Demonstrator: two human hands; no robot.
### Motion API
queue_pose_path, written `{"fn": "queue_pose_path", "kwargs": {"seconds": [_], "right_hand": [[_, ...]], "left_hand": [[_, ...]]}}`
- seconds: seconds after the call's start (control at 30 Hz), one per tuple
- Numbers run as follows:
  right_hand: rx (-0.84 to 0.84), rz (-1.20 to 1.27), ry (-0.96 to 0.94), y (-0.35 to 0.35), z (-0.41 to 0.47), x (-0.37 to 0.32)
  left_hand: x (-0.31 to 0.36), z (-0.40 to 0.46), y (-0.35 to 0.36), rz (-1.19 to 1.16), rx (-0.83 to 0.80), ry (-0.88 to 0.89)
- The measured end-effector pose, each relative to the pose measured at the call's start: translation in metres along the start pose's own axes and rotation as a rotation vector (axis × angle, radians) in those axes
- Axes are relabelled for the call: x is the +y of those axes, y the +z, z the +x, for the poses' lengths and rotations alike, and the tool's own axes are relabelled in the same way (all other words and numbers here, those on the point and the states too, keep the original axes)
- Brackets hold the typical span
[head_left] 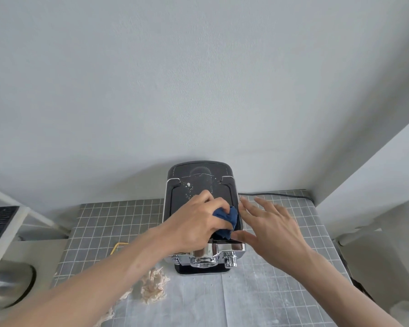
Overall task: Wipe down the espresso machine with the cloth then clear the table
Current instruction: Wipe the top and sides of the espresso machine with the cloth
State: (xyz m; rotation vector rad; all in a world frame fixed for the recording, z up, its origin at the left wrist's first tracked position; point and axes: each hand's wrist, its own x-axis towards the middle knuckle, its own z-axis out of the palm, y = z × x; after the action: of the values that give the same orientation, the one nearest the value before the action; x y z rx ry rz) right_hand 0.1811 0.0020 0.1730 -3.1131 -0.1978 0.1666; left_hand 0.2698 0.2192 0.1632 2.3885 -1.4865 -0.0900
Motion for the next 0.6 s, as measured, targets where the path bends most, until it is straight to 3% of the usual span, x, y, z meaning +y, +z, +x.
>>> {"fn": "queue_pose_path", "kwargs": {"seconds": [0.2, 0.37, 0.47, 0.6], "right_hand": [[0.014, -0.004, -0.001, -0.002, -0.001, -0.002], [0.084, -0.095, 0.031, 0.003, 0.001, -0.008], [0.134, -0.121, 0.036, 0.007, 0.001, -0.008], [0.136, -0.104, 0.049, 0.012, 0.001, -0.008]], "left_hand": [[0.004, -0.004, 0.014, 0.124, 0.184, -0.105], [-0.038, 0.007, -0.002, 0.25, 0.356, -0.271], [-0.065, 0.004, -0.013, 0.306, 0.319, -0.385], [-0.053, -0.011, -0.01, 0.249, 0.229, -0.389]]}}
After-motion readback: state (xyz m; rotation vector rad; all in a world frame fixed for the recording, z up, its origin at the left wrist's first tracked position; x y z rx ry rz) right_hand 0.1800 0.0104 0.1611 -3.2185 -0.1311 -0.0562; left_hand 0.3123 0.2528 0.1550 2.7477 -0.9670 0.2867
